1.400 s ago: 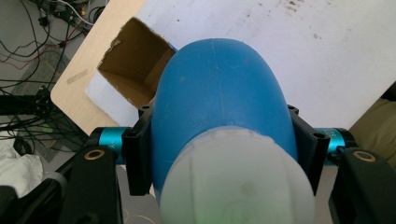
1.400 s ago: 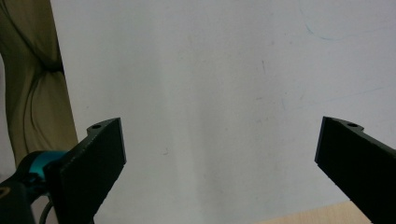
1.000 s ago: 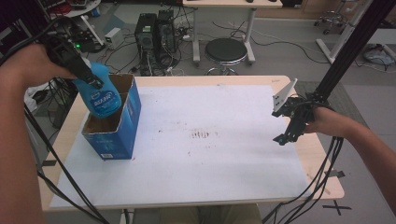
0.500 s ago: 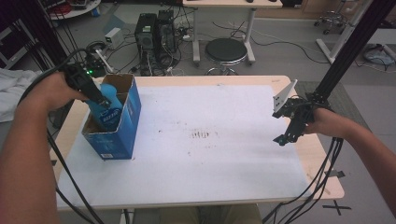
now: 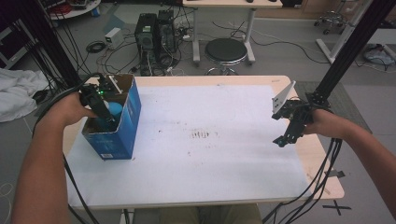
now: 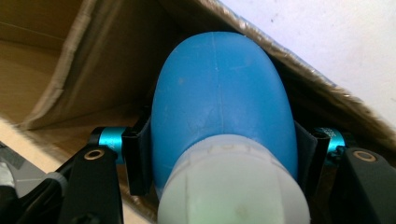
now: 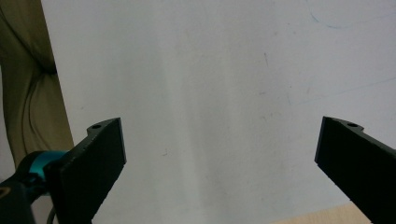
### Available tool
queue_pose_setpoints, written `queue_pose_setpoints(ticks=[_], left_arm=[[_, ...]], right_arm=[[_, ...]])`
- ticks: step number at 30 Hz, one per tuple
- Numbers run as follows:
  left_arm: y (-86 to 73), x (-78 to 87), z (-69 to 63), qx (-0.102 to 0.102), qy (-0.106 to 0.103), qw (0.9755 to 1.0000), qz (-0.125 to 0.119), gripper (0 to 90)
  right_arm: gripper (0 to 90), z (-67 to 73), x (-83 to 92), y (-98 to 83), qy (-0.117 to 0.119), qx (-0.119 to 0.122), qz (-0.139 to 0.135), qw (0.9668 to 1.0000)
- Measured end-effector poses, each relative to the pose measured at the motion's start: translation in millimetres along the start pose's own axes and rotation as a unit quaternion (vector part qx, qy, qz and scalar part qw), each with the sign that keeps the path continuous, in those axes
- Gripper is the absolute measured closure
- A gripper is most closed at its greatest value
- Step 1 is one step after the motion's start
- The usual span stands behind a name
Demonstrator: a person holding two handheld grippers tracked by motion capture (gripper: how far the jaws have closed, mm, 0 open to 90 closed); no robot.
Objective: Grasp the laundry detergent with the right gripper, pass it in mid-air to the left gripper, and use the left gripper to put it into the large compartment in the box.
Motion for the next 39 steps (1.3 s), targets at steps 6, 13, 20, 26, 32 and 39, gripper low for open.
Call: queue_pose_setpoints(ticks=[6,13,20,26,32,39], left_arm=[[-0.6,-8.4,0.5,-0.004,-0.003,1.0,0.001,37.6],[-1.2,-8.9,1.9,-0.001,-0.006,1.0,-0.002,37.6],[-1.4,-9.2,3.2,0.013,-0.006,0.9999,0.001,37.1],[-0.1,7.2,8.0,0.034,0.002,0.9987,-0.038,29.0],[1.8,29.5,6.9,0.04,0.005,0.9971,-0.064,28.9],[3.2,54.8,-1.2,0.051,0.001,0.9947,-0.089,24.1]], right_arm=[[0.9,0.2,-0.4,0.6,0.0,0.0,0.0,1.0],[0.9,0.8,-0.5,1.0,0.0,0.002,0.0,1.0],[0.9,3.0,-0.1,3.1,0.0,0.005,0.0,1.0],[0.9,4.0,3.1,2.1,-0.002,0.002,-0.005,1.0],[0.9,5.4,4.2,3.2,-0.002,0.003,-0.007,1.0],[0.9,8.0,7.9,3.8,-0.007,0.003,-0.006,1.0]])
Point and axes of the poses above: each handheld gripper's, and its own axes: x roughly backward along the jaws, y roughly out of its top, z roughly to its left, the point moved 6 cm from there along -x, roughly forward along the jaws, and after that the axes turned 8 degrees about x, right-handed, at the moved point
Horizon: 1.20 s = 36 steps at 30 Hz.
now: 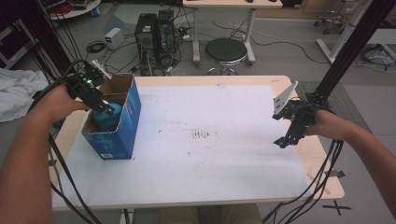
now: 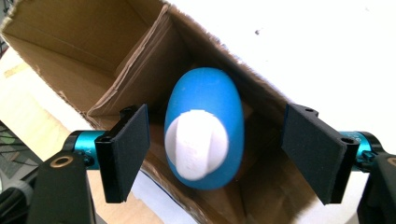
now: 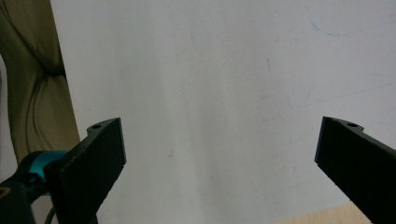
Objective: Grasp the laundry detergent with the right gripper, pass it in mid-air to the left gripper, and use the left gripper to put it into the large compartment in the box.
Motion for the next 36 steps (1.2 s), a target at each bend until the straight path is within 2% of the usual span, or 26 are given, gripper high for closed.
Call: queue_pose_setpoints(ticks=[2,5,8,10,14,16,19,23,24,25,26,28,30,32,33,36], left_arm=[[0.8,3.3,-1.4,0.0,-0.002,1.0,-0.002,24.0],[7.6,16.1,-11.1,-0.002,-0.004,0.9998,-0.019,24.0],[14.9,23.9,-20.9,-0.016,-0.008,0.9993,-0.034,24.0],[20.0,25.9,-28.8,-0.022,-0.011,0.9991,-0.035,24.0],[31.2,25.8,-44.1,-0.047,-0.015,0.9982,-0.035,24.0],[36.7,24.4,-50.9,-0.053,-0.024,0.9976,-0.037,24.0],[47.7,19.2,-63.6,-0.069,-0.045,0.9956,-0.045,24.0],[58.7,6.4,-80.3,-0.105,-0.066,0.9916,-0.035,24.0],[60.8,2.7,-83.9,-0.113,-0.067,0.9909,-0.028,20.2],[62.9,-0.3,-88.3,-0.121,-0.073,0.9896,-0.025,11.7],[64.9,-2.8,-93.1,-0.128,-0.079,0.9883,-0.024,10.6],[68.2,-7.8,-102.3,-0.143,-0.084,0.986,-0.019,10.4],[70.5,-12.4,-109.7,-0.151,-0.087,0.9847,-0.01,2.2],[72.0,-14.8,-113.9,-0.157,-0.086,0.9838,-0.008,2.2],[73.9,-18.4,-121.1,-0.163,-0.089,0.9825,-0.006,2.2],[75.3,-23.2,-130.7,-0.175,-0.091,0.9803,-0.003,2.1]], right_arm=[[0.9,0.0,1.0,0.1,-0.002,0.0,-0.001,1.0],[0.9,0.8,4.7,0.9,-0.007,-0.001,-0.003,1.0],[0.9,2.0,5.8,1.5,-0.008,-0.002,-0.005,1.0],[0.9,3.0,6.3,2.1,-0.009,-0.002,-0.004,0.9999],[0.9,4.0,7.7,4.7,-0.011,-0.001,-0.011,0.9999],[0.9,4.0,8.7,5.2,-0.014,-0.004,-0.014,0.9998],[0.9,4.1,9.8,5.1,-0.015,-0.006,-0.015,0.9998],[0.9,4.6,10.7,6.3,-0.019,-0.007,-0.018,0.9996],[0.9,4.9,10.9,6.6,-0.02,-0.008,-0.019,0.9996],[0.9,5.3,11.1,6.7,-0.02,-0.008,-0.019,0.9996],[0.9,5.7,11.3,6.7,-0.021,-0.007,-0.019,0.9996],[0.9,6.5,12.1,6.6,-0.023,-0.008,-0.019,0.9995],[0.9,7.1,12.6,6.4,-0.025,-0.008,-0.019,0.9995],[0.9,7.4,12.8,6.5,-0.026,-0.008,-0.02,0.9994],[0.9,7.8,13.3,6.6,-0.027,-0.009,-0.02,0.9994],[0.9,9.4,13.0,7.6,-0.03,-0.01,-0.023,0.9992]])
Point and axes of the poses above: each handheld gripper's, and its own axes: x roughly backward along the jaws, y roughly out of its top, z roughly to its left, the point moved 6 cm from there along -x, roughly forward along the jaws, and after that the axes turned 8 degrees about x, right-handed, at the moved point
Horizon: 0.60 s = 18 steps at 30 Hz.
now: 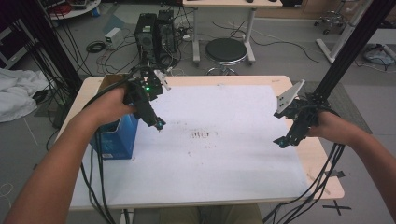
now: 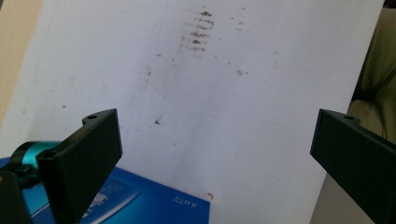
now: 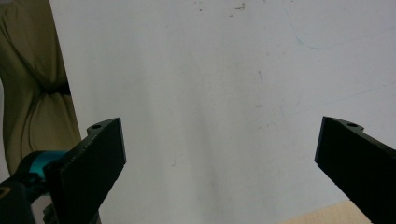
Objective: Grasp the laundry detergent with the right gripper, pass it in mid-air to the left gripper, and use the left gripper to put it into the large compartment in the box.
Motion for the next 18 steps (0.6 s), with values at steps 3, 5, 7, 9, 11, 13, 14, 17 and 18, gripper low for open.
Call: queue_pose_setpoints(ticks=[3,5,7,9,11,13,14,17,18], left_arm=[[4.3,-5.7,-8.2,-0.012,-0.006,0.9999,0.0,2.2],[7.9,-9.7,-12.8,-0.014,-0.005,0.9999,0.0,2.3],[11.0,-14.4,-18.3,-0.018,-0.011,0.9998,0.004,2.3],[14.4,-18.8,-24.4,-0.025,-0.017,0.9995,0.01,2.3],[18.2,-21.8,-29.4,-0.036,-0.017,0.9991,0.012,2.3],[22.6,-23.8,-33.1,-0.042,-0.011,0.999,0.01,2.3],[24.8,-24.6,-35.4,-0.043,-0.012,0.999,0.01,2.3],[29.9,-27.1,-41.7,-0.051,-0.016,0.9985,0.013,2.3],[30.9,-28.1,-43.8,-0.057,-0.017,0.9981,0.016,2.3]], right_arm=[[0.9,1.9,-0.5,1.3,0.0,0.001,-0.002,1.0],[0.9,2.9,-1.2,2.3,-0.001,0.003,-0.002,1.0],[0.9,3.7,-1.7,3.3,0.0,0.002,-0.002,1.0],[0.9,4.2,-2.0,4.7,0.0,0.002,-0.003,1.0],[0.9,4.0,-2.1,5.3,-0.001,0.002,-0.002,1.0],[0.9,4.0,-2.6,7.3,-0.001,0.0,0.0,1.0],[0.9,3.7,-2.9,8.0,0.0,0.002,0.0,1.0],[0.9,3.1,-3.6,10.0,-0.002,0.0,0.0,1.0],[0.9,2.5,-3.7,10.7,-0.002,0.001,-0.001,1.0]])
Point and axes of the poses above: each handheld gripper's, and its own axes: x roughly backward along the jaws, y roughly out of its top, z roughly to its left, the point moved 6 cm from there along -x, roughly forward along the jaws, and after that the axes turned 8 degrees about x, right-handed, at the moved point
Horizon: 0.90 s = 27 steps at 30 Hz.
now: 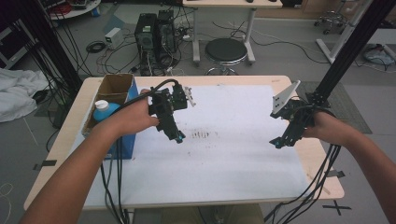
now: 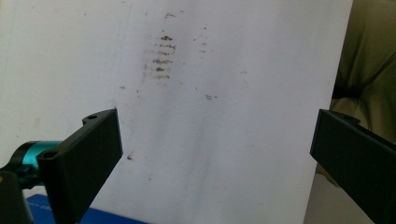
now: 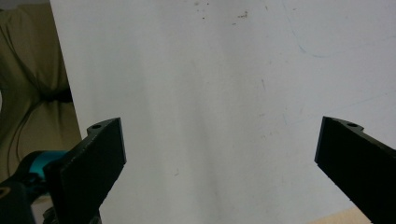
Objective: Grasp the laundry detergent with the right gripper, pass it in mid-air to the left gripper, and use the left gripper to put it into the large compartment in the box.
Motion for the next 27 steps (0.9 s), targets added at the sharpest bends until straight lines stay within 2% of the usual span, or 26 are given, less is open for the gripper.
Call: queue_pose_setpoints(ticks=[2,4,5,8,16,27], left_arm=[[2.4,-1.9,-3.8,-0.009,-0.004,0.9999,0.002,2.3],[4.3,-4.3,-8.4,-0.016,-0.018,0.9997,0.001,2.2],[4.9,-5.5,-10.0,-0.023,-0.017,0.9996,0.003,2.3],[6.9,-9.9,-18.1,-0.029,-0.035,0.999,0.002,2.3],[10.5,-15.3,-26.0,-0.034,-0.04,0.9986,-0.001,2.3],[9.8,-15.8,-20.9,-0.03,-0.032,0.9991,0.0,2.3]], right_arm=[[0.9,-0.5,0.2,1.6,-0.001,-0.002,-0.001,1.0],[0.9,-0.9,0.5,2.9,-0.002,-0.002,0.0,1.0],[0.9,-1.6,0.3,3.6,-0.002,0.001,-0.002,1.0],[0.9,-2.5,-0.2,5.3,-0.002,0.0,-0.002,1.0],[0.9,-4.2,-0.4,5.2,-0.001,0.001,0.001,1.0],[0.9,-5.2,0.6,3.7,-0.002,-0.001,-0.001,1.0]])
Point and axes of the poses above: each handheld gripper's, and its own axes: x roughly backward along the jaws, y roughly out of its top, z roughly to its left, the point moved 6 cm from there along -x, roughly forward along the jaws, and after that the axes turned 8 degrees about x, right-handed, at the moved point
